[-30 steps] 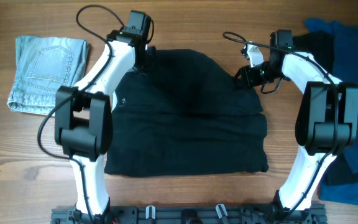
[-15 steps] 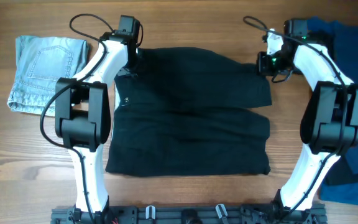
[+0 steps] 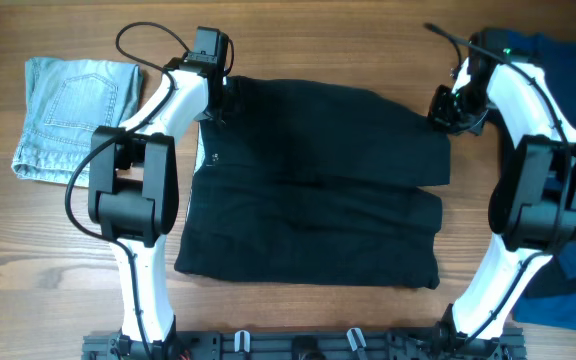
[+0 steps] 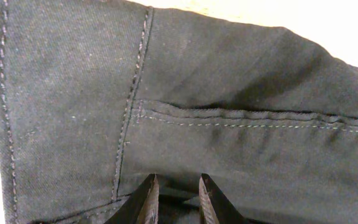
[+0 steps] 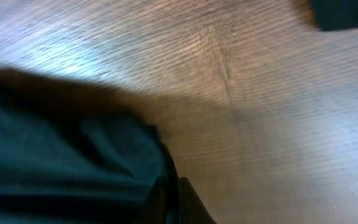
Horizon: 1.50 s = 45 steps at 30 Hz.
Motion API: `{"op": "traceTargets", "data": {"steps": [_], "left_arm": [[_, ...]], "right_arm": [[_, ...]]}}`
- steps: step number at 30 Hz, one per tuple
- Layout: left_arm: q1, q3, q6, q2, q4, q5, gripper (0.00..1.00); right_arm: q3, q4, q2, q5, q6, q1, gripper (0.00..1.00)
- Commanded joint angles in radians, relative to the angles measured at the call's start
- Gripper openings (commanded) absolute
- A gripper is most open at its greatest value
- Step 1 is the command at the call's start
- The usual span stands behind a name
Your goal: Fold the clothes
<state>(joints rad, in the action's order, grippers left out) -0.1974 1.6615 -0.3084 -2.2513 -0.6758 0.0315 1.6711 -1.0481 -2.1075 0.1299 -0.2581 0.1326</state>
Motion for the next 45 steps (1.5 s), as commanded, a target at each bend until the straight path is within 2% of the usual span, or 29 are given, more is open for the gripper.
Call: {"op": "traceTargets", "data": {"steps": [1,8,11,12,13,17,19,22,27,30,31,32,34,35,38,40,45], "left_arm": [[0.034,-0.084,0.013,-0.102,-0.046,-0.112,0.23],[0.034,-0.084,0.013,-0.102,-0.045,-0.112,0.23],[0.034,-0.084,0.013,-0.102,-0.045,-0.111,0.23],[0.034,-0.084,0.013,-0.102,-0.045,-0.111,0.23],[0.034,-0.084,0.013,-0.102,-0.045,-0.111,0.23],[0.034,-0.084,0.013,-0.102,-0.045,-0.111,0.23],[0.034,-0.084,0.013,-0.102,-0.045,-0.111,0.23],[0.034,-0.084,0.013,-0.102,-0.045,-0.111,0.23],[0.034,-0.084,0.013,-0.102,-0.045,-0.111,0.23],[0.034,-0.084,0.013,-0.102,-0.046,-0.111,0.23],[0.034,-0.084,0.014,-0.102,-0.047,-0.111,0.23],[0.034,-0.084,0.014,-0.102,-0.049,-0.111,0.23],[0.034,-0.084,0.014,-0.102,-0.050,-0.111,0.23],[0.034,-0.084,0.014,-0.102,-0.049,-0.111,0.23],[0.034,-0.084,0.014,-0.102,-0.049,-0.111,0.23],[0.034,-0.084,0.014,-0.102,-0.049,-0.111,0.23],[0.034,-0.084,0.016,-0.102,-0.047,-0.111,0.23]], "right_arm": [[0.050,-0.050,0.139,-0.217,-0.037,0.061,0.05],[0.050,-0.099,0.262,-0.146,-0.023,0.061,0.04],[0.024,0.003,0.245,0.008,0.107,0.061,0.05],[0.021,0.096,0.224,0.225,0.257,0.061,0.07],[0.021,0.147,0.208,0.282,0.285,0.058,0.07],[0.021,0.235,0.117,0.245,0.284,0.049,0.11],[0.021,0.262,0.051,0.250,0.298,0.042,0.19],[0.021,0.256,-0.049,0.271,0.337,0.026,0.45],[0.020,0.177,-0.117,0.305,0.397,-0.010,0.65],[0.009,0.166,-0.124,0.304,0.401,-0.025,0.67],[0.004,0.167,-0.124,0.295,0.401,-0.025,0.66],[0.003,0.164,-0.124,0.280,0.401,-0.025,0.60],[0.002,0.153,-0.124,0.270,0.401,-0.025,0.19],[0.002,0.151,-0.124,0.270,0.401,-0.025,0.04],[0.023,0.162,-0.112,0.262,0.400,-0.016,0.04],[0.075,0.161,-0.066,0.190,0.365,0.011,0.04],[0.109,0.134,0.096,-0.219,0.267,0.043,0.04]]}}
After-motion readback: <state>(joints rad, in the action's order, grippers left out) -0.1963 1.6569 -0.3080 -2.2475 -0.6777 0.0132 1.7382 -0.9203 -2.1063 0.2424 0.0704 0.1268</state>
